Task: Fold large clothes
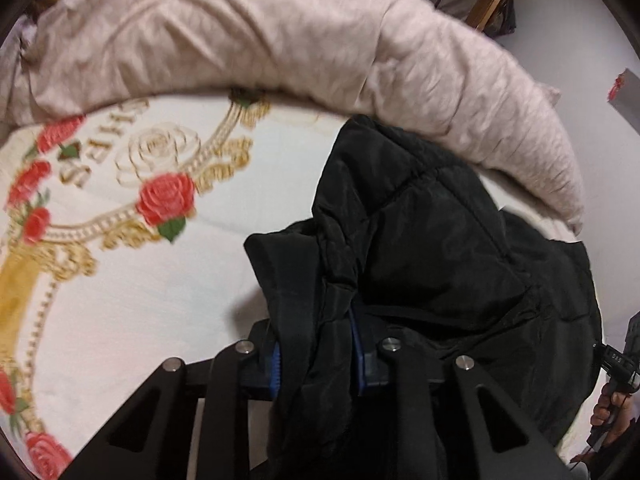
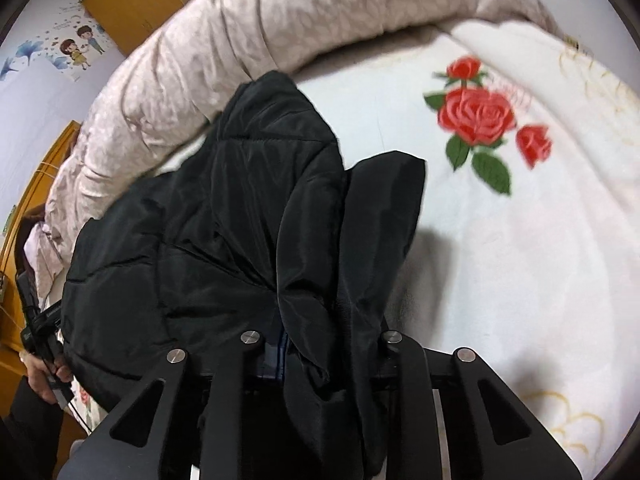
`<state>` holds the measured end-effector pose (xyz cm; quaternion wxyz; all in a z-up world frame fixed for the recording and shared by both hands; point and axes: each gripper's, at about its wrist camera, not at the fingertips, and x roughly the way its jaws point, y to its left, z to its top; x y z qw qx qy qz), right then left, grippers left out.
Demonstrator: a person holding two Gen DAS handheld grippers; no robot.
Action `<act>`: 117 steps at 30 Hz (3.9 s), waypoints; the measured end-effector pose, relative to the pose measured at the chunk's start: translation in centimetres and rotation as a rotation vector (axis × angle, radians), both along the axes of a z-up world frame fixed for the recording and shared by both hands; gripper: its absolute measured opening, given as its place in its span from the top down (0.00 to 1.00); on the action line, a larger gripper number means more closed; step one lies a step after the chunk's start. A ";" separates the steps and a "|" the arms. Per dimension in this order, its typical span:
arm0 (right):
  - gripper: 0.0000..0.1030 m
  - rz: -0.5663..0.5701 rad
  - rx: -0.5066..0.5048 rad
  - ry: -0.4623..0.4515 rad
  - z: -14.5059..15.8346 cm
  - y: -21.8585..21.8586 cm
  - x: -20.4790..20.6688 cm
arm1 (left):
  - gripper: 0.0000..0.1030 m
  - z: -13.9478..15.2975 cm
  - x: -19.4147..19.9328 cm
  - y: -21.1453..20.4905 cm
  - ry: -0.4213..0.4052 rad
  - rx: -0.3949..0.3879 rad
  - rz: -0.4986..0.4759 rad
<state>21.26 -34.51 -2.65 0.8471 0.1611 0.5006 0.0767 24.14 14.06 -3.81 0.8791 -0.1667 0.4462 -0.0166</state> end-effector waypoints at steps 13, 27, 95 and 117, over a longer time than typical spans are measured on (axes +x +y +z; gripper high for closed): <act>0.78 0.002 0.032 -0.038 4.5 -0.5 -9.3 | 0.90 6.2 -9.7 -0.5 -0.078 0.025 -0.002; 0.49 -0.042 -0.002 0.117 -1.2 -1.7 -8.3 | 0.20 -4.1 -9.1 3.3 0.139 -0.049 0.117; 0.45 0.107 0.050 0.074 -2.9 15.2 8.6 | 0.49 -3.1 3.4 17.5 0.041 0.051 0.248; 0.43 0.217 -0.209 0.000 -1.9 20.8 9.4 | 0.32 -1.2 5.1 9.3 0.015 0.187 0.105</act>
